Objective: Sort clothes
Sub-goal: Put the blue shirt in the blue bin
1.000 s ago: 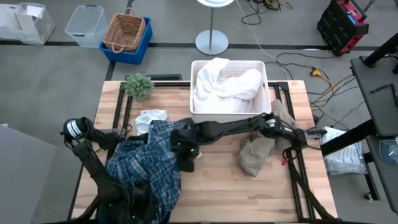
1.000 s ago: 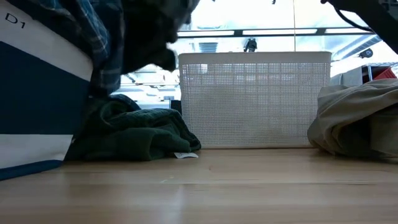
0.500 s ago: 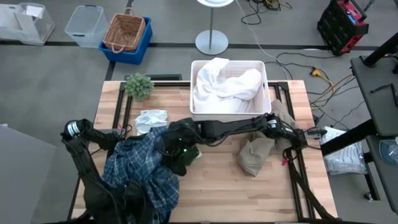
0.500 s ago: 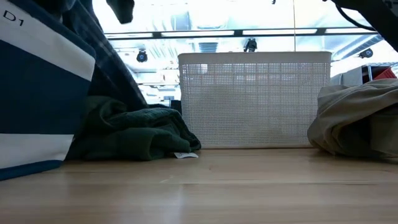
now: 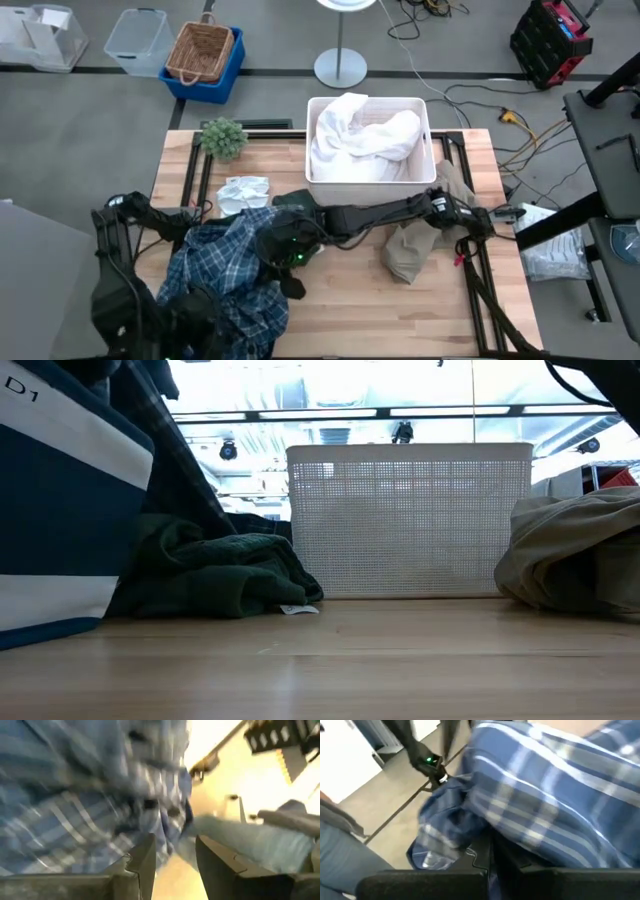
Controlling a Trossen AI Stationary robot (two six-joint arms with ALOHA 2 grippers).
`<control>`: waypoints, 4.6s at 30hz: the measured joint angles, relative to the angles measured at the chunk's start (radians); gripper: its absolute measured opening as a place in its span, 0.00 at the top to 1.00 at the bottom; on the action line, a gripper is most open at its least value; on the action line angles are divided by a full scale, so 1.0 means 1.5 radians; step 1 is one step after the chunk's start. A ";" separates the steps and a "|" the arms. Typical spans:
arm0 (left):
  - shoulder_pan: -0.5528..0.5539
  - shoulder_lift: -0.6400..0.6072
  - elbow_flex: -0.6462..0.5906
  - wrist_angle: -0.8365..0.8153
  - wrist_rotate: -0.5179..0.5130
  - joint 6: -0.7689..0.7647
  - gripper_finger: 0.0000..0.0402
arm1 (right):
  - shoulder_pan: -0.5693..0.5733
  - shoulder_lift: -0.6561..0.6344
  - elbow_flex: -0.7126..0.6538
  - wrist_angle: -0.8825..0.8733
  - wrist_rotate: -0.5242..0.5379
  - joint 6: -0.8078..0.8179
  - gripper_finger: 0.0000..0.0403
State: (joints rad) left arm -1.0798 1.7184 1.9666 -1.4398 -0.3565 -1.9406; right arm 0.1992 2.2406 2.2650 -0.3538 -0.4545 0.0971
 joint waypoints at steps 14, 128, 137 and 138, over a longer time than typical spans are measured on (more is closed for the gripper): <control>0.093 -0.006 -0.090 -0.087 -0.268 0.168 0.71 | 0.035 0.084 -0.001 -0.039 -0.040 -0.024 0.98; -0.038 -0.009 0.210 -0.088 -0.375 0.263 0.71 | 0.089 0.087 0.056 0.139 0.146 0.083 0.98; -0.038 -0.009 0.030 -0.086 -0.128 0.213 0.71 | 0.081 0.181 0.059 0.092 0.130 0.266 0.97; -0.038 -0.008 -0.002 -0.088 -0.084 0.193 0.71 | 0.081 0.182 0.059 0.087 0.125 0.278 0.97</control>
State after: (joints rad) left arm -1.1364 1.7058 1.9643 -1.5714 -0.4829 -1.6505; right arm 0.3210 2.5142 2.3539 -0.2233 -0.2670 0.5137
